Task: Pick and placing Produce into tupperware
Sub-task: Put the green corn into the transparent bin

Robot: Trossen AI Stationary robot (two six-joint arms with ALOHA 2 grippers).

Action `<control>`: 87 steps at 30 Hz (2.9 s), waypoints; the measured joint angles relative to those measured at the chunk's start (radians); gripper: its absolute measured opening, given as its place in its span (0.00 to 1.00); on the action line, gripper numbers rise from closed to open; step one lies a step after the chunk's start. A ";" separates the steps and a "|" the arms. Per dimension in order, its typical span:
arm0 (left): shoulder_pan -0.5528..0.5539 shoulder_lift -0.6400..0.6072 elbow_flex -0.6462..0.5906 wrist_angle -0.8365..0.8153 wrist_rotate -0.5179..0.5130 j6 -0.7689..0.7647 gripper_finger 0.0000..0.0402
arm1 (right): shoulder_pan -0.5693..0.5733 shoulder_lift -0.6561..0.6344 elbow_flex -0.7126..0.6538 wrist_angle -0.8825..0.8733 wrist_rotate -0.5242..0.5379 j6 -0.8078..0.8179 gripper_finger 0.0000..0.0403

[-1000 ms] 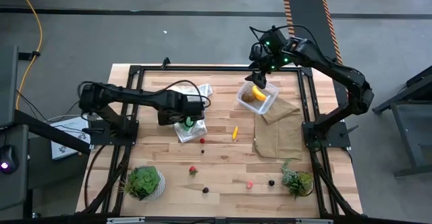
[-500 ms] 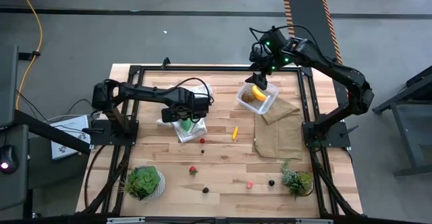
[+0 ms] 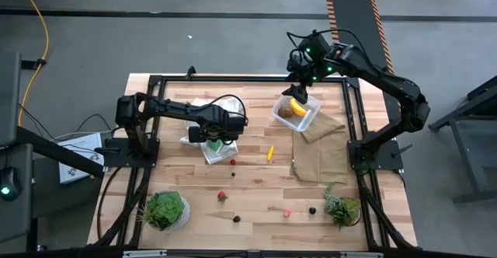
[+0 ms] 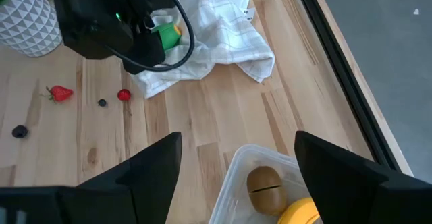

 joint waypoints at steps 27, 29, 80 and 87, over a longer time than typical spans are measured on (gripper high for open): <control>0.000 0.032 0.000 0.006 -0.010 0.023 0.47 | 0.002 0.000 0.000 -0.005 0.000 0.000 0.69; 0.000 0.036 0.000 0.007 -0.009 0.023 0.50 | 0.002 0.000 0.000 -0.005 0.000 0.000 0.69; 0.000 0.053 -0.001 0.027 0.014 0.098 0.47 | 0.002 0.000 0.000 -0.006 0.001 0.004 0.69; 0.000 0.053 -0.001 0.027 0.014 0.099 0.52 | 0.002 0.000 0.000 -0.006 0.001 0.008 0.69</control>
